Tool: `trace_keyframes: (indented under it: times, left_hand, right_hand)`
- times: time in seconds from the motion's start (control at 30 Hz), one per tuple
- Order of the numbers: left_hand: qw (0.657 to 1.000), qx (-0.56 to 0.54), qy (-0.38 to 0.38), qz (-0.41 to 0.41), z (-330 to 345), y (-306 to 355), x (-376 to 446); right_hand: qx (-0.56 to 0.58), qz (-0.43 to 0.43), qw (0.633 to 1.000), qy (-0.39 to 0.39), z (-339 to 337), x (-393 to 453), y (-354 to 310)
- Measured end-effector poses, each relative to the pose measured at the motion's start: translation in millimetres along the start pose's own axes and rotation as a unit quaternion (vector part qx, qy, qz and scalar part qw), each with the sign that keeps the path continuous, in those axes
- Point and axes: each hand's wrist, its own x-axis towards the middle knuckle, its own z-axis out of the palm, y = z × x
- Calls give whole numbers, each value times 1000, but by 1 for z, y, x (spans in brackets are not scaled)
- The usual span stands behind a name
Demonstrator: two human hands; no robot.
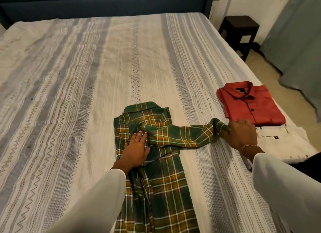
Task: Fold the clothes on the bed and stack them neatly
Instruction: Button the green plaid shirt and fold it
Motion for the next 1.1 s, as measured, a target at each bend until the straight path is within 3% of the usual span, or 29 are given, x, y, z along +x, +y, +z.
trace_keyframes:
  times: [0.13, 0.4, 0.53, 0.63, 0.73, 0.83, 0.9, 0.97, 1.03, 1.1]
  left_hand:
    - [1000, -17, -7, -10, -6, 7, -8]
    - [988, -146, 45, 13, -25, 31, -62]
    - [973, -219, 66, 11, -44, 57, -110]
    - [903, -427, 22, -35, -52, 80, -154]
    - [763, -642, -36, -75, -53, 103, -196]
    - [631, -763, -109, -93, -49, 106, -239]
    - [591, -789, -147, -79, -41, 97, -263]
    - [590, -786, -155, -97, -29, 83, -277]
    - [601, -779, -132, -122, -14, 70, -287]
    - [579, -790, -124, -159, 4, 62, -298]
  right_hand:
    - [279, 16, 960, 3, -42, -9, -17]
    - [511, -74, 853, -80, -121, -57, -52]
    - [535, -109, 832, -92, -156, -99, -65]
    - [497, -153, 850, -81, -179, -134, -76]
    - [411, -228, 880, -65, -196, -179, -91]
    - [338, -327, 878, -91, -204, -239, -110]
    - [301, -391, 853, -168, -205, -281, -123]
    - [341, -407, 814, -235, -195, -313, -131]
    - [464, -277, 814, -210, -171, -338, -136]
    - [516, -76, 838, -157, -138, -356, -139]
